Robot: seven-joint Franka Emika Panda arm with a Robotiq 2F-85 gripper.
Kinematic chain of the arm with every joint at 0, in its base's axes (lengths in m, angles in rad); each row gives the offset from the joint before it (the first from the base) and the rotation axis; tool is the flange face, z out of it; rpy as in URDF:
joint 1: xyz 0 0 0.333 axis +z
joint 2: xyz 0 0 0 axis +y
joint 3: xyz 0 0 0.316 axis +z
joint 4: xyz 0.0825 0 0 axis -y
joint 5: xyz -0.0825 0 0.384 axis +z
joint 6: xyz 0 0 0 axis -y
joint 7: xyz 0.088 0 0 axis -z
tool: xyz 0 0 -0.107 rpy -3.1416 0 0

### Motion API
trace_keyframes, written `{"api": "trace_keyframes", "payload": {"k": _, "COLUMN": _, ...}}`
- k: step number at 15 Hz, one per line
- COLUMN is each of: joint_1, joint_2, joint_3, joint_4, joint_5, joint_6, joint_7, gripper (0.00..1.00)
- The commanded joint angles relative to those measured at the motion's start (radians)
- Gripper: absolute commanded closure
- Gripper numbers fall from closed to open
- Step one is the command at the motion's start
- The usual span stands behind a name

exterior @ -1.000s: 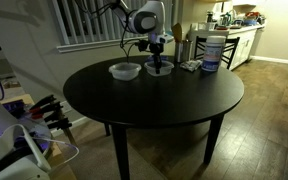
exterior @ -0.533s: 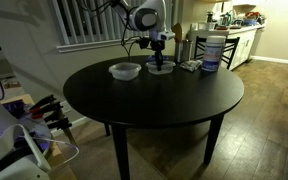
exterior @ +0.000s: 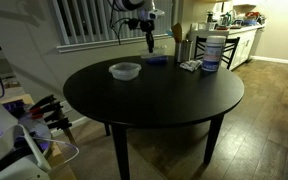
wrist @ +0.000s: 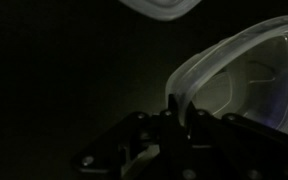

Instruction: Stack the clear bowls together.

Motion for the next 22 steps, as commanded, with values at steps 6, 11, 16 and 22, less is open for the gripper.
{"api": "trace_keyframes", "payload": {"k": 6, "joint_1": 0.009, "joint_2": -0.275, "joint_3": 0.149, "joint_4": -0.286, "joint_5": 0.034, "joint_6": -0.163, "joint_7": -0.285, "gripper": 0.98}}
{"api": "trace_keyframes", "payload": {"k": 11, "joint_1": 0.024, "joint_2": -0.291, "joint_3": 0.148, "joint_4": -0.270, "joint_5": -0.038, "joint_6": -0.348, "joint_7": -0.339, "gripper": 0.98}}
{"api": "trace_keyframes", "payload": {"k": 16, "joint_1": 0.027, "joint_2": -0.301, "joint_3": 0.125, "joint_4": -0.224, "joint_5": -0.185, "joint_6": -0.513, "joint_7": -0.331, "gripper": 0.98}}
{"api": "trace_keyframes", "payload": {"k": 22, "joint_1": 0.020, "joint_2": -0.295, "joint_3": 0.100, "joint_4": -0.191, "joint_5": -0.276, "joint_6": -0.529, "joint_7": -0.334, "gripper": 0.98}}
